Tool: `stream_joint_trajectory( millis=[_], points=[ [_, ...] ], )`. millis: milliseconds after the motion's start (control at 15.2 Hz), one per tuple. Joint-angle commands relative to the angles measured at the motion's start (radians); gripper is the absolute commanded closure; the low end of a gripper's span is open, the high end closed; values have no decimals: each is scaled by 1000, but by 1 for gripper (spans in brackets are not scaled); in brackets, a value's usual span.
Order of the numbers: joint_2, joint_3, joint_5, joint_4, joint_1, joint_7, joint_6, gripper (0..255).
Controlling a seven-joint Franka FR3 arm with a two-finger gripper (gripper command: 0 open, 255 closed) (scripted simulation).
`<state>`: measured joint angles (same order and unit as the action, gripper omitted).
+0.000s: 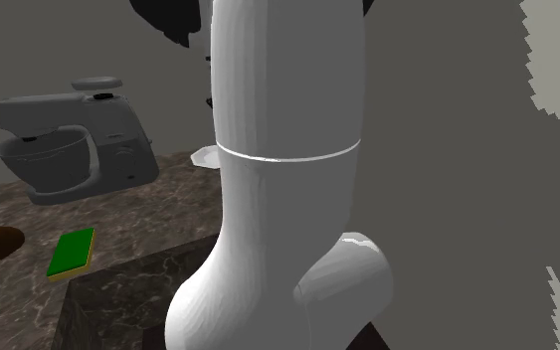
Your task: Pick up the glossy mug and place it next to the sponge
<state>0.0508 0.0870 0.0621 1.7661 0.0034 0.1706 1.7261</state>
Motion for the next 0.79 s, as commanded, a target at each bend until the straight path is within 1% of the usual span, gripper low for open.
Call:
stream_joint_trajectory(
  millis=[0, 66, 396, 726],
  points=[
    [-1, 0, 0, -28, 0, -2, -29, 255],
    [-1, 0, 0, -39, 0, -2, -40, 255],
    [-91, -54, -5, 68, 55, 107, -30, 255],
    [-158, -114, -20, 143, 109, 217, -27, 255]
  ],
)
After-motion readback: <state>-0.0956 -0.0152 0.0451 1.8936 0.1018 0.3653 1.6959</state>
